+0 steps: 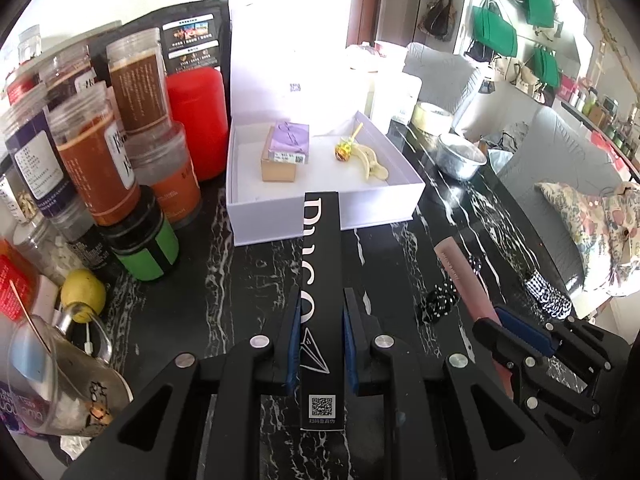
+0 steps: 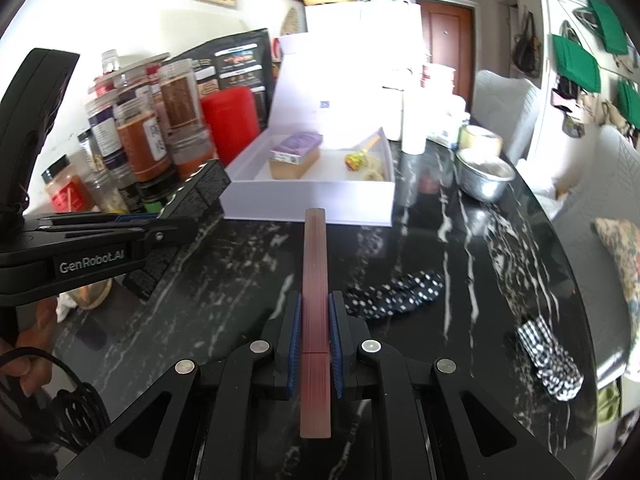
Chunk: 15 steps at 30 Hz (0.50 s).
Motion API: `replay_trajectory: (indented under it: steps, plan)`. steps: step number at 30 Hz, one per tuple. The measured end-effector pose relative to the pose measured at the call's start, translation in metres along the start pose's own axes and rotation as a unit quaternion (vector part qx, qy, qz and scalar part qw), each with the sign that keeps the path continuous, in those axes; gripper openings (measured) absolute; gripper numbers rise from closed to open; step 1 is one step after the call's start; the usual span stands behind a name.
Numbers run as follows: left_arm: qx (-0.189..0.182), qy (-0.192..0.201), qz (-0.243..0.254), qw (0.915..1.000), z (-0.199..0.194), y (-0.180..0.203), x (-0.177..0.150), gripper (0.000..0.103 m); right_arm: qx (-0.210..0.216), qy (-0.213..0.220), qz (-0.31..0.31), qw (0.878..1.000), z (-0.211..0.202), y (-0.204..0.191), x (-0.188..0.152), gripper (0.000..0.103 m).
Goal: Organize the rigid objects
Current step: 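Lift and carry the black box and pink comb toward the white box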
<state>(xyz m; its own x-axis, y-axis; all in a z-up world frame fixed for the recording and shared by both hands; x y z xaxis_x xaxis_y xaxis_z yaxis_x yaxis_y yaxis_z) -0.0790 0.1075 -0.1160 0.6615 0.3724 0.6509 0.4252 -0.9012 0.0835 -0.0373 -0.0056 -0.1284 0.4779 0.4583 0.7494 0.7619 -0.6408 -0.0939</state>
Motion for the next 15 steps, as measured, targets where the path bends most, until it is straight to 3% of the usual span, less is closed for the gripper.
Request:
replay_trajectory:
  steps: [15]
  plan:
    - [-0.015,0.013,0.004,0.9998,0.014,-0.001,0.045,0.018,0.01,0.011,-0.014,1.0,0.014,-0.007,0.04,0.013]
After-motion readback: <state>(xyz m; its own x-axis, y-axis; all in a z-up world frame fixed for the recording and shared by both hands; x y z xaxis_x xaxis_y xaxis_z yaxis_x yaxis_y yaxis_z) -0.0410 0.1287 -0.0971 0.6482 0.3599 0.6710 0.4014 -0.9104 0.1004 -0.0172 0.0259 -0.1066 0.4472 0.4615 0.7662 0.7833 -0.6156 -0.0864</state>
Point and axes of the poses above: each gripper's, at about its wrist camera, not at the fingertips, and z roughly the way its jaws point, y to its right, x to its top, the point moved 9 cm from there along z, roughly the way its jaws point
